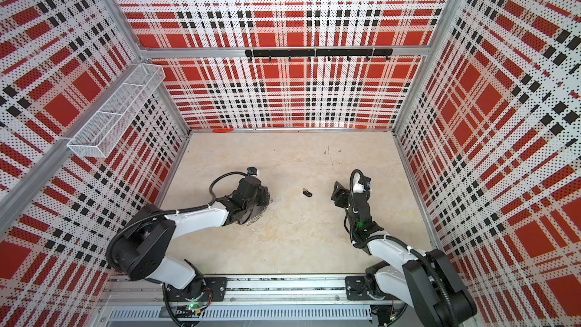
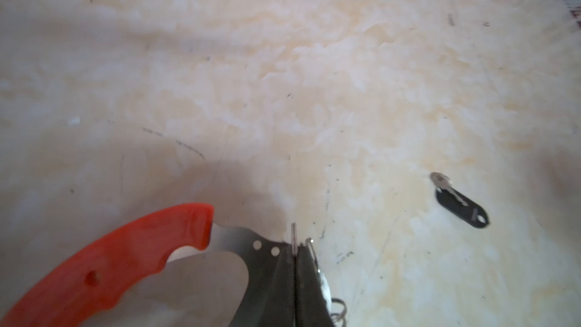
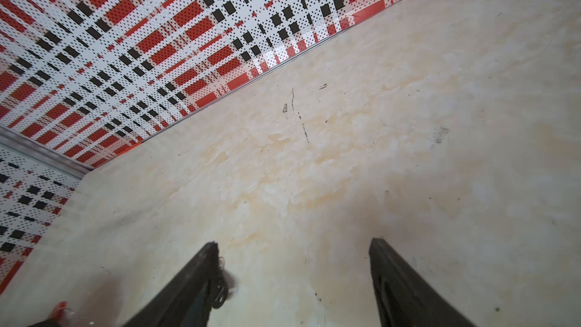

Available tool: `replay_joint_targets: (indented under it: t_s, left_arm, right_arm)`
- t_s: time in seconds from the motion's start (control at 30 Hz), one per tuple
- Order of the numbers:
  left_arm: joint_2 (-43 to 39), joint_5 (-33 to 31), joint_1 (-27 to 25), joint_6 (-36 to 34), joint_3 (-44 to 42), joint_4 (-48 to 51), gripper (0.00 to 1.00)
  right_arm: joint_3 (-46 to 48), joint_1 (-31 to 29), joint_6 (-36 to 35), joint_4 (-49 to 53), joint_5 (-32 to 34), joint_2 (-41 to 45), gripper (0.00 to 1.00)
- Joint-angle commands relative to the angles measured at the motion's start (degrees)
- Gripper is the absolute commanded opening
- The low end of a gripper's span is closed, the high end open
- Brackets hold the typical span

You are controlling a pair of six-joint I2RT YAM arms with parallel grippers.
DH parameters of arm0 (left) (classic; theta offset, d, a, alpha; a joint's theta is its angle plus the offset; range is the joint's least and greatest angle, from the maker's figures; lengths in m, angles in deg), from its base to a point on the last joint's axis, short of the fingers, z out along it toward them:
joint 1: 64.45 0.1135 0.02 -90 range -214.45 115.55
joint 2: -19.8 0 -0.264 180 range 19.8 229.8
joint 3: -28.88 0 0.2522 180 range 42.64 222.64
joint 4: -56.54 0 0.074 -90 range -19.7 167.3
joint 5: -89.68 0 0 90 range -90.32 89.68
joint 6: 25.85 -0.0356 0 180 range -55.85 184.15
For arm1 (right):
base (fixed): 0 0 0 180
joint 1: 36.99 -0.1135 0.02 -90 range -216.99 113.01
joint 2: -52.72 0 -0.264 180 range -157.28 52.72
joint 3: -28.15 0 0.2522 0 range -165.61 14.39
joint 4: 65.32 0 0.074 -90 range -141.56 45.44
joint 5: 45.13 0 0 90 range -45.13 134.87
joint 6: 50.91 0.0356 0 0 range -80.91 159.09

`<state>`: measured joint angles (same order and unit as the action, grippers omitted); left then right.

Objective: Put the keys on the keyring
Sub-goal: 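Lift the keyring plate with the left gripper while the right gripper moves toward it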

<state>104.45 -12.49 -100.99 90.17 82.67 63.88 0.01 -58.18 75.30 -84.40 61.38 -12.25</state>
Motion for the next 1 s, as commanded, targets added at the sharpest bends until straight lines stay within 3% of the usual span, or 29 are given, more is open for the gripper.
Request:
replay_joint_targets:
  t_s: [0.0,0.13,0.33,0.47,0.57,0.67,0.97]
  left_arm:
    - [-7.9,2.7,-0.5,-15.5,-1.8,-2.3,0.00]
    - [-18.4,6.5,-0.5,-26.3,-6.8,-7.6,0.00]
    - [-29.2,16.2,2.6,-34.9,-9.9,-12.7,0.00]
    - [-28.9,21.3,3.7,-34.8,-5.5,-8.2,0.00]
    - [-28.5,24.7,3.6,-34.8,-3.8,-8.6,0.00]
    - [-27.8,27.9,3.7,-34.2,-2.9,-11.3,0.00]
    - [-24.4,30.0,3.6,-28.5,-1.3,-17.7,0.00]
  right_arm:
    - [-1.6,0.2,-2.1,0.6,1.8,-0.3,0.79]
    - [-1.2,0.2,0.1,0.0,3.2,-0.2,0.70]
    - [-6.5,0.3,1.2,11.5,4.2,1.1,0.67]
    - [-14.5,0.3,-7.2,24.2,-9.3,1.9,0.76]
    - [-20.5,0.2,-7.1,33.6,-19.9,1.8,0.76]
    - [-23.4,0.1,-5.0,36.5,-31.3,2.9,0.73]
    - [-29.3,-2.6,-1.0,36.3,-39.0,9.0,0.58]
